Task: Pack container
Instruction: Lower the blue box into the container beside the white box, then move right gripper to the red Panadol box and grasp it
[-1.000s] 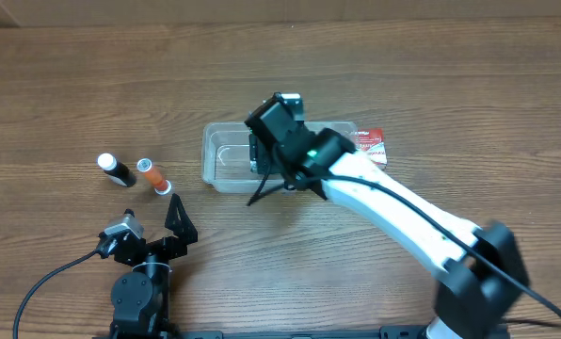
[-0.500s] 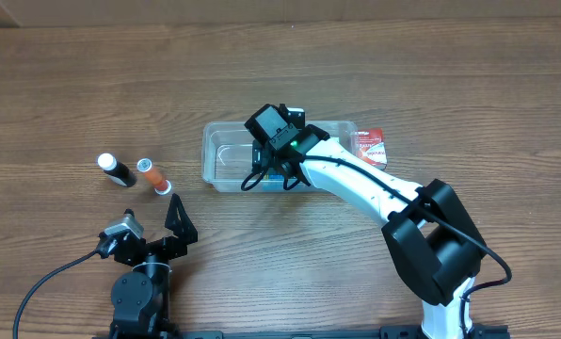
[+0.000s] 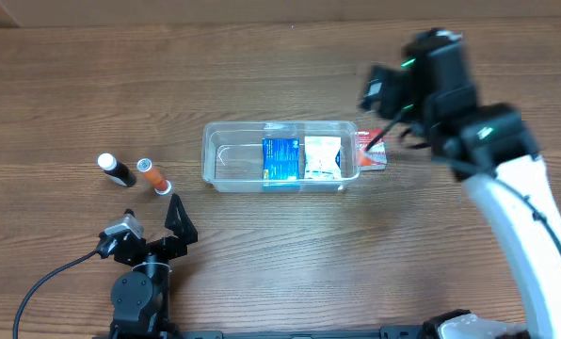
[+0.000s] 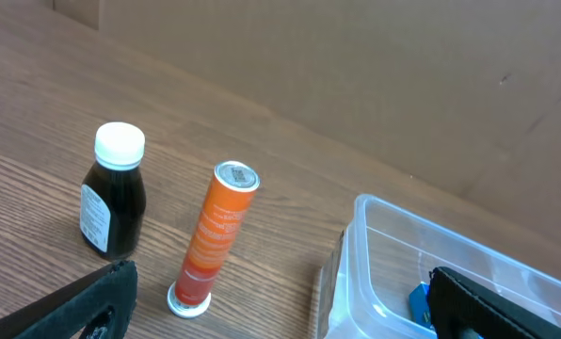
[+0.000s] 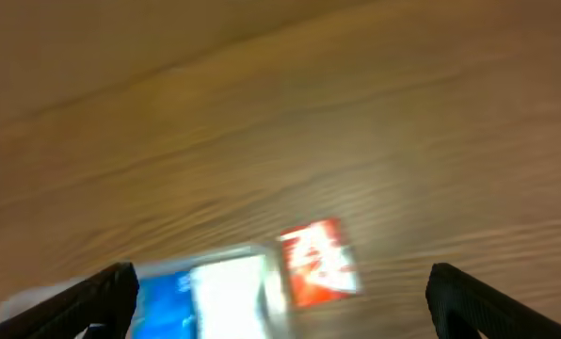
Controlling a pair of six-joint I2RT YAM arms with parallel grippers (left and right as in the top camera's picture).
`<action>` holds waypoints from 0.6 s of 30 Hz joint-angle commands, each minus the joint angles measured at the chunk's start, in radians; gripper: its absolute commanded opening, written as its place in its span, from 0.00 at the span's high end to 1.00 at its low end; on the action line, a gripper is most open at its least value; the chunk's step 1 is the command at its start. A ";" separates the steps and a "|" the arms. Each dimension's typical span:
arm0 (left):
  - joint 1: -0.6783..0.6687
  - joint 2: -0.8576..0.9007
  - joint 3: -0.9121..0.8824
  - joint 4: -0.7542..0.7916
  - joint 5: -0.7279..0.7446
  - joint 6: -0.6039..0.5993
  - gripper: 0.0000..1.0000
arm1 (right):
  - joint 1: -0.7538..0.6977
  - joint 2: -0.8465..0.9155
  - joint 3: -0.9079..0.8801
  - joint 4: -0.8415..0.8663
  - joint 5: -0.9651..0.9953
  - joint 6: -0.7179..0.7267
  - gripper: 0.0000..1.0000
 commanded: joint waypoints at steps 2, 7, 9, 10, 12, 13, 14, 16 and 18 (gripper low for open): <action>-0.006 -0.009 0.000 0.000 -0.011 -0.006 0.00 | -0.169 0.179 -0.065 0.007 -0.237 -0.146 0.01; -0.006 -0.009 0.000 0.000 -0.011 -0.006 0.00 | -0.133 0.418 -0.069 0.029 -0.259 -0.173 0.00; -0.006 -0.009 0.000 0.000 -0.011 -0.006 0.00 | -0.128 0.496 -0.069 0.034 -0.260 -0.179 0.00; -0.006 -0.009 0.000 0.000 -0.011 -0.006 0.00 | -0.128 0.530 -0.069 0.040 -0.315 -0.243 0.00; -0.006 -0.009 0.000 0.000 -0.011 -0.006 0.00 | -0.126 0.555 -0.069 0.040 -0.373 -0.280 0.01; -0.006 -0.009 0.000 0.000 -0.011 -0.006 0.00 | -0.125 0.560 -0.069 0.040 -0.373 -0.278 0.01; -0.006 -0.009 0.000 0.000 -0.011 -0.006 0.00 | -0.125 0.564 -0.069 0.040 -0.370 -0.278 0.01; -0.006 -0.009 0.000 0.000 -0.011 -0.006 0.00 | -0.127 0.569 -0.078 0.039 -0.328 -0.268 0.01; -0.006 -0.009 0.000 0.000 -0.011 -0.006 0.00 | -0.135 0.576 -0.108 0.041 -0.258 -0.244 0.00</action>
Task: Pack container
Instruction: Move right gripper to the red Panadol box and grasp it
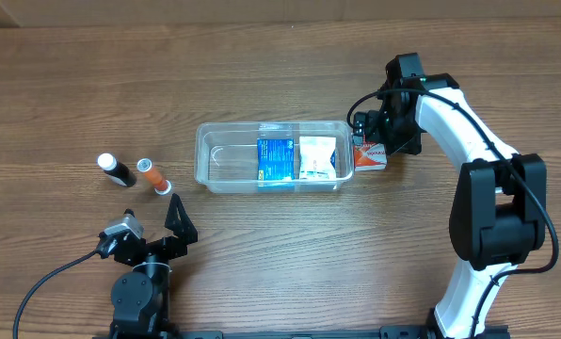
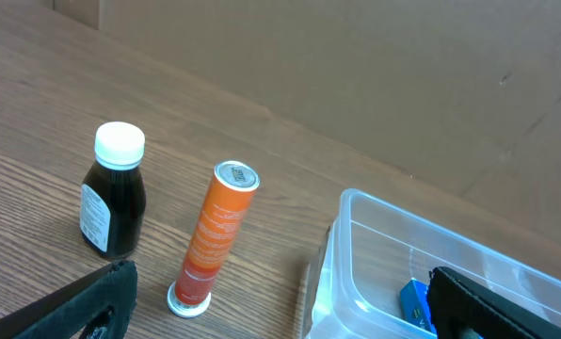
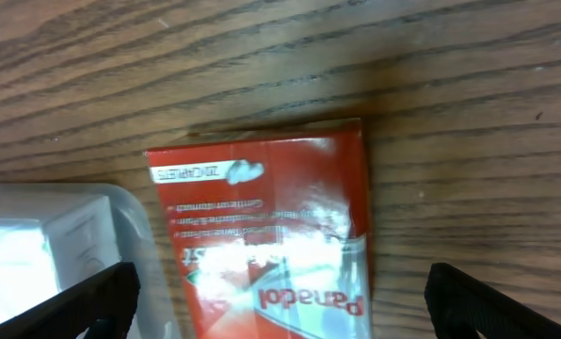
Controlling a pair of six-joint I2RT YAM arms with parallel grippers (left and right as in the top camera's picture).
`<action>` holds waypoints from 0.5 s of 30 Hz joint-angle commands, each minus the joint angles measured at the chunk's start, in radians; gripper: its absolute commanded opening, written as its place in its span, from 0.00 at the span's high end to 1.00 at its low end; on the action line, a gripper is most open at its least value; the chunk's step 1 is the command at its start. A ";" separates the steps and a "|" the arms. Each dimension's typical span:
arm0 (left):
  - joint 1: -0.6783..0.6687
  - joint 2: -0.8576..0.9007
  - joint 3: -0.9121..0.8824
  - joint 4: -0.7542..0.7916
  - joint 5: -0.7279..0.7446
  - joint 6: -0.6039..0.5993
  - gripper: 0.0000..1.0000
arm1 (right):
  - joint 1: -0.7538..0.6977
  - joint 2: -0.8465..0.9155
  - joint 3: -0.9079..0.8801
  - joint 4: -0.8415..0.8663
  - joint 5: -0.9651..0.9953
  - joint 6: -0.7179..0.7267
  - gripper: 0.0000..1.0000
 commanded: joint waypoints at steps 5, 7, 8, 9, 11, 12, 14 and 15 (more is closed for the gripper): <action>-0.006 -0.009 0.000 0.000 -0.011 -0.006 0.00 | -0.044 0.024 -0.103 0.042 0.068 0.008 0.00; -0.006 -0.009 0.000 0.000 -0.011 -0.006 0.00 | -0.060 0.024 -0.105 0.034 0.105 0.029 0.01; -0.006 -0.009 0.000 0.000 -0.011 -0.006 0.00 | -0.072 0.023 -0.105 0.028 0.108 0.039 0.01; -0.006 -0.009 0.000 0.000 -0.011 -0.006 0.00 | -0.078 0.023 -0.105 0.027 0.109 0.038 0.04; -0.006 -0.009 0.000 0.000 -0.011 -0.006 0.00 | -0.080 0.015 -0.104 0.013 0.151 0.047 0.07; -0.006 -0.009 0.000 0.000 -0.011 -0.006 0.00 | -0.081 0.008 -0.104 0.006 0.186 0.085 0.07; -0.006 -0.009 0.000 0.000 -0.011 -0.006 0.00 | -0.081 -0.011 -0.104 0.004 0.197 0.114 0.07; -0.006 -0.009 0.000 0.000 -0.011 -0.006 0.00 | -0.074 -0.041 -0.104 0.013 0.194 0.087 0.07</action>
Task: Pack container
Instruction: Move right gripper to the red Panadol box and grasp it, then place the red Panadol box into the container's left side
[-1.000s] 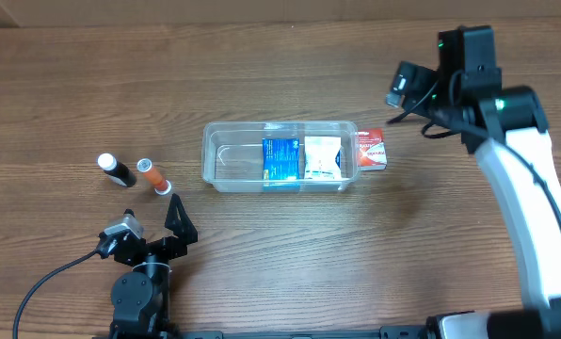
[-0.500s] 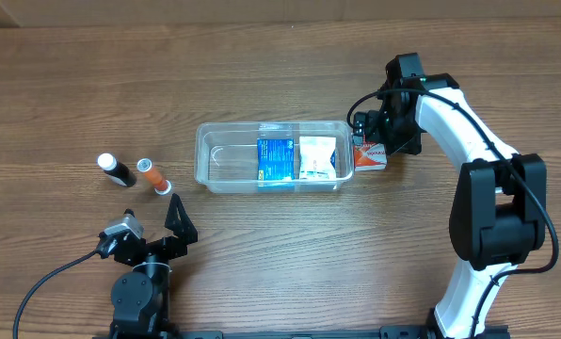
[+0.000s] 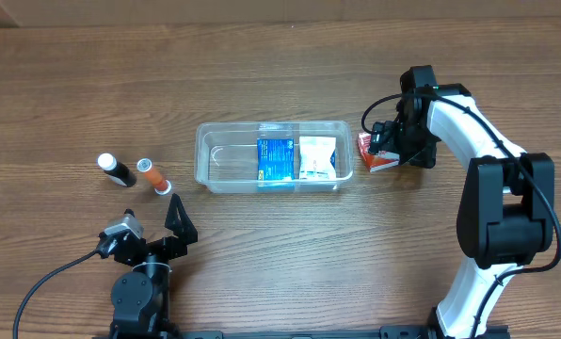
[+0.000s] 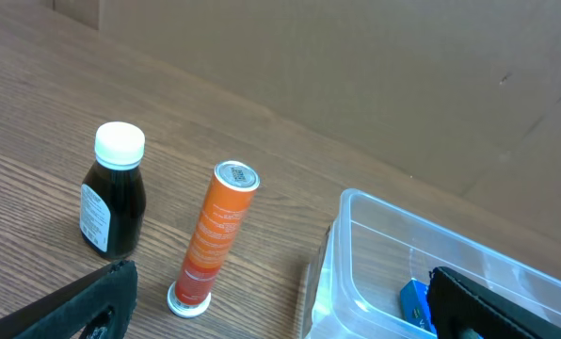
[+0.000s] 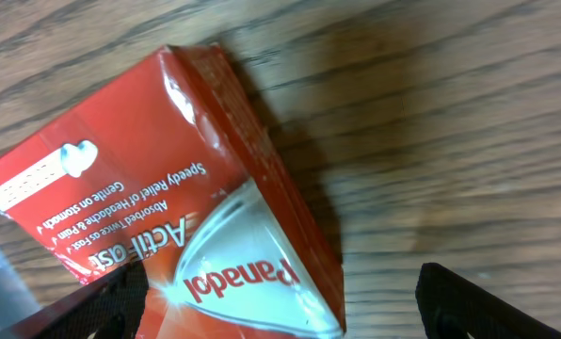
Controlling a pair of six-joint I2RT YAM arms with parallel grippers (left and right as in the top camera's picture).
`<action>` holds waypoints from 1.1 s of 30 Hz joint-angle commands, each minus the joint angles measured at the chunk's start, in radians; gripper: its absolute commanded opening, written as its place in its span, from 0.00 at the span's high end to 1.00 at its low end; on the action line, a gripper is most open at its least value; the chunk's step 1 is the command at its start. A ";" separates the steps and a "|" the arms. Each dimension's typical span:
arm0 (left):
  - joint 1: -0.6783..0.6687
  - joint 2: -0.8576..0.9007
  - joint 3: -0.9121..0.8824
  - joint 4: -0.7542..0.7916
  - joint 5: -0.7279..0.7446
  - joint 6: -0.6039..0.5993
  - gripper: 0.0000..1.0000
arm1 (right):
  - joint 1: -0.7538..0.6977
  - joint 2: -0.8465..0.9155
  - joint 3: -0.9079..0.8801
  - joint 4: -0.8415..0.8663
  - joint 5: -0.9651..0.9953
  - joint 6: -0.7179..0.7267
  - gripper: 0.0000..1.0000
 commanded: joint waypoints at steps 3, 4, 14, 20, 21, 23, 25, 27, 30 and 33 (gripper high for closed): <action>-0.006 -0.009 0.000 0.000 -0.011 -0.007 0.00 | 0.028 -0.121 -0.014 0.032 0.101 -0.108 0.07; -0.006 -0.009 0.000 0.000 -0.011 -0.007 0.00 | 0.043 -0.155 -0.010 0.052 0.090 -0.197 0.01; -0.006 -0.009 0.000 0.000 -0.011 -0.007 0.00 | 0.057 -0.086 -0.031 0.121 0.007 -0.335 0.00; -0.006 -0.009 0.000 0.000 -0.011 -0.006 0.00 | 0.057 -0.006 -0.031 0.117 0.056 -0.330 0.01; -0.006 -0.009 0.000 0.000 -0.011 -0.006 0.00 | 0.057 -0.004 -0.031 0.115 0.057 -0.293 0.08; -0.006 -0.009 0.000 0.000 -0.011 -0.006 0.00 | 0.057 -0.019 -0.029 0.114 0.057 -0.204 0.16; -0.006 -0.009 0.000 0.000 -0.011 -0.007 0.00 | 0.057 -0.048 -0.029 0.107 0.057 -0.158 0.21; -0.006 -0.009 0.000 0.000 -0.011 -0.007 0.00 | 0.058 -0.140 -0.018 0.061 0.056 -0.109 0.27; -0.006 -0.009 0.000 0.000 -0.011 -0.007 0.00 | 0.064 -0.288 0.016 -0.041 0.057 -0.045 0.30; -0.006 -0.009 0.000 0.000 -0.011 -0.007 0.00 | 0.130 -0.499 0.023 -0.084 0.049 -0.011 0.32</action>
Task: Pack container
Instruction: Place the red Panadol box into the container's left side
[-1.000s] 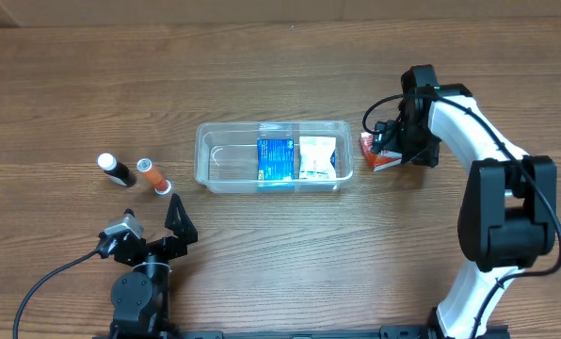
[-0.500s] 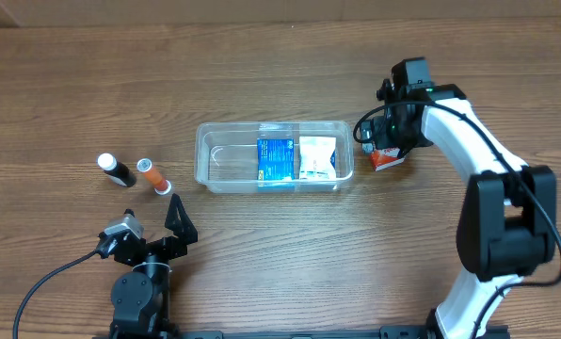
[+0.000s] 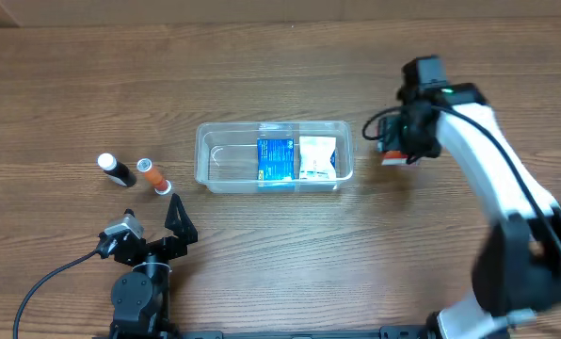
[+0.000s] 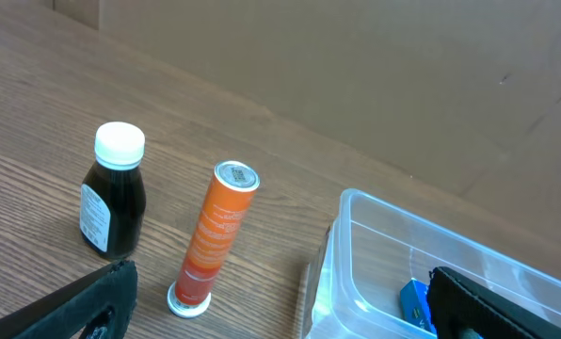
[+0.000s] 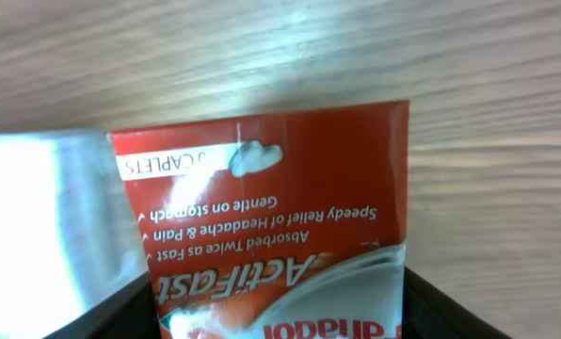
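The clear plastic container (image 3: 215, 155) sits mid-table with a blue box (image 3: 279, 158) and a white box (image 3: 319, 157) inside. Just off its right end my right gripper (image 3: 393, 149) is shut on the red Panadol box (image 3: 391, 153). In the right wrist view the red box (image 5: 271, 207) fills the space between both fingers of the right gripper (image 5: 279, 311). My left gripper (image 3: 153, 226) rests open at the table's front. Its wrist view shows the left gripper (image 4: 280, 287) with nothing between the fingers, facing the container (image 4: 375, 254).
A dark bottle with a white cap (image 3: 117, 169) (image 4: 114, 191) and an orange tube (image 3: 152, 176) (image 4: 218, 235) stand left of the container. A black cable (image 3: 45, 282) runs along the front left of the wooden table (image 3: 262, 56).
My right gripper, then open around the tilted red box on the table, is now shut on it. The box sits a little further right of the container. The left arm has not moved.
The right arm was high over the red box, which lay against the container's right end. Then the open gripper was down at the box and the container sat slightly further left. Then the box stood tilted, apart from the container. Now the gripper holds it.
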Controlling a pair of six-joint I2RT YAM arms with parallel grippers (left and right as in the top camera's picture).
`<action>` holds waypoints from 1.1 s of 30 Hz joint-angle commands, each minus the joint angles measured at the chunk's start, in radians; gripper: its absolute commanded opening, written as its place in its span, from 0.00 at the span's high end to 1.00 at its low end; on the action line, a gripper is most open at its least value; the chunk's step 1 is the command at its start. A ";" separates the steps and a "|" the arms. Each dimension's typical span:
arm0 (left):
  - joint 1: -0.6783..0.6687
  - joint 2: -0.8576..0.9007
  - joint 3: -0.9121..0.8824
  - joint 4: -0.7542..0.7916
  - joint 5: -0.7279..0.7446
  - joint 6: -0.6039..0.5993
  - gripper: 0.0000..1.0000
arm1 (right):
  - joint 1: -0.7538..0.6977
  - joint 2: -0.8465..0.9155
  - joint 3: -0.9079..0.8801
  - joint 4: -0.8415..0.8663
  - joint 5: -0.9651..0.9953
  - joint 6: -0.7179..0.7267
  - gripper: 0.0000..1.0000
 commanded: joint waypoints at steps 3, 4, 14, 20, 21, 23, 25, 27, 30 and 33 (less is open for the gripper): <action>-0.006 -0.009 0.000 0.000 -0.011 -0.006 0.00 | 0.241 -0.347 0.044 0.028 -0.002 0.140 0.32; -0.006 -0.009 0.000 0.000 -0.011 -0.006 0.00 | 0.308 -0.354 0.044 0.052 -0.002 0.168 0.32; -0.006 -0.009 0.000 0.000 -0.011 -0.006 0.00 | 0.690 0.010 0.024 0.471 0.127 0.407 0.32; -0.006 -0.009 0.000 0.000 -0.011 -0.006 0.00 | 0.692 0.196 0.024 0.612 0.148 0.411 0.31; -0.006 -0.009 0.000 0.000 -0.011 -0.006 0.00 | 0.686 0.214 0.024 0.617 0.147 0.411 0.31; -0.006 -0.009 0.000 0.000 -0.011 -0.006 0.00 | 0.682 0.246 0.024 0.621 0.129 0.412 0.31; -0.006 -0.009 0.000 0.000 -0.011 -0.006 0.00 | 0.682 0.263 0.024 0.622 0.111 0.448 0.30; -0.006 -0.009 0.000 0.000 -0.011 -0.006 0.00 | 0.682 0.264 0.024 0.622 0.114 0.474 0.27; -0.006 -0.009 0.000 0.000 -0.011 -0.006 0.00 | 0.681 0.264 0.024 0.621 0.112 0.540 0.27; -0.006 -0.009 0.000 0.000 -0.011 -0.006 0.00 | 0.682 0.264 0.023 0.621 0.111 0.583 0.27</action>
